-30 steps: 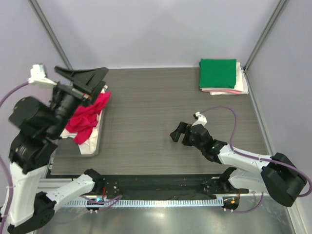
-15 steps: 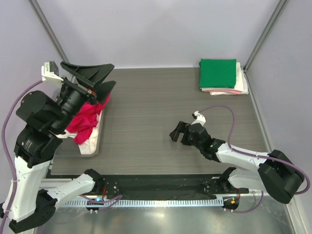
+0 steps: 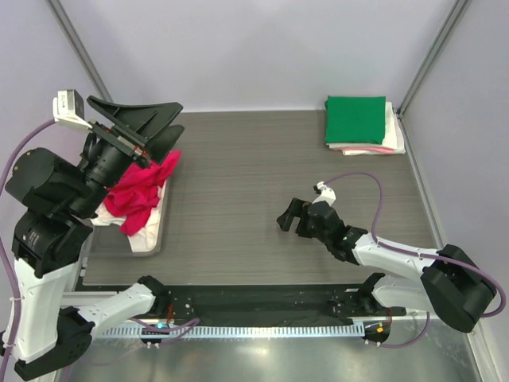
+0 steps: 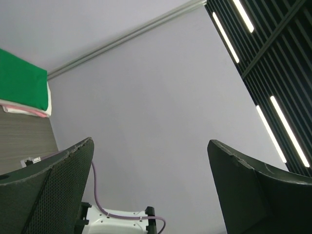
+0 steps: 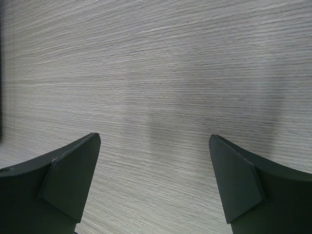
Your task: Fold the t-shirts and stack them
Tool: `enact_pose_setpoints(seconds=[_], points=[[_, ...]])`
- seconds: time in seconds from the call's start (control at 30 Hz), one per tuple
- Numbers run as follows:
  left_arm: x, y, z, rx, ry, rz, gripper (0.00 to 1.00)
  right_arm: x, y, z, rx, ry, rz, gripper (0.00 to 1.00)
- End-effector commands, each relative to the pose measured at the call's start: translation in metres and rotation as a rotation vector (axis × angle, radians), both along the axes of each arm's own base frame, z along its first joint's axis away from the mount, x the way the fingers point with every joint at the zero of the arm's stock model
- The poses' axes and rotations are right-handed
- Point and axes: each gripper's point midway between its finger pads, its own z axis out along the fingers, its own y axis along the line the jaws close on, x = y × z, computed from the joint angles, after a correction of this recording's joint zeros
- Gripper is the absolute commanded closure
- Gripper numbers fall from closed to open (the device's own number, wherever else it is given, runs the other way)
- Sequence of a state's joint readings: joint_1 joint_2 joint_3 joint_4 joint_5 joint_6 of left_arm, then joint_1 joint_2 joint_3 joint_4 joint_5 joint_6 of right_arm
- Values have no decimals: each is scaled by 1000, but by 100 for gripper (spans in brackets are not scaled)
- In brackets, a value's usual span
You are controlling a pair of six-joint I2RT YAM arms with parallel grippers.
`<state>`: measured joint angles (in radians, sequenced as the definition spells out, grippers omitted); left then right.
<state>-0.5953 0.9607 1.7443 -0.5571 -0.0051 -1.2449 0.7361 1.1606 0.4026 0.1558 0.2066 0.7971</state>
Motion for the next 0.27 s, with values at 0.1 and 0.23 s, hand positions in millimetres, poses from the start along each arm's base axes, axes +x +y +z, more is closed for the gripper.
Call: enact_pose_setpoints(seconds=[0.1,0.23], points=[[4,-12,2,81,-15,-38,0,13,6,24,56,-67,-33,0],[19,-4,-6,77,45,42,0,11,4,26,60,-74,-32,0]])
